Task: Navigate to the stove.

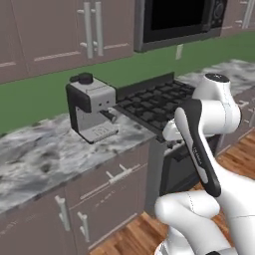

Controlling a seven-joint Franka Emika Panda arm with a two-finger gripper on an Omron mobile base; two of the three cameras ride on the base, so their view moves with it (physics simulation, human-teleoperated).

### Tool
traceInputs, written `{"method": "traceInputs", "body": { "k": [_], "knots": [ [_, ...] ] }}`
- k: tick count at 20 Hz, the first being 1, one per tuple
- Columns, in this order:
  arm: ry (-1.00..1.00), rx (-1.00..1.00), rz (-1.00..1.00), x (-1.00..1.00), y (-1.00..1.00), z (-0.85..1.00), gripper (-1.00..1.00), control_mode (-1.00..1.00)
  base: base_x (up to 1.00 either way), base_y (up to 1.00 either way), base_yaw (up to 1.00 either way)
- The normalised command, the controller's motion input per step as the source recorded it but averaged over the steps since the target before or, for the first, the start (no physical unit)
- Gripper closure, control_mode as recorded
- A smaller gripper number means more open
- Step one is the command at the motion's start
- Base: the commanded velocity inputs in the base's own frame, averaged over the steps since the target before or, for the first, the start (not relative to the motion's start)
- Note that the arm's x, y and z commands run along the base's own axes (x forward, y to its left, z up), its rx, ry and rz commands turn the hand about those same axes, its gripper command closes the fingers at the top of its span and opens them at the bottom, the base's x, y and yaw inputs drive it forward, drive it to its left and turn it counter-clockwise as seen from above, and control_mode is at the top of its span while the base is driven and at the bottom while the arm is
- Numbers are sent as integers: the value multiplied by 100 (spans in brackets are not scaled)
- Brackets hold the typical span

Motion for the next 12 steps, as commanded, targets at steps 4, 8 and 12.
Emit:
{"method": "traceInputs", "body": {
  "k": [4,8,12],
  "knots": [
    [0,0,0,0,0,0,-100,100,100,-38,-36],
    [0,0,0,0,0,0,-100,100,100,-38,-28],
    [0,0,0,0,0,0,-100,100,100,-77,3]
  ]
}}
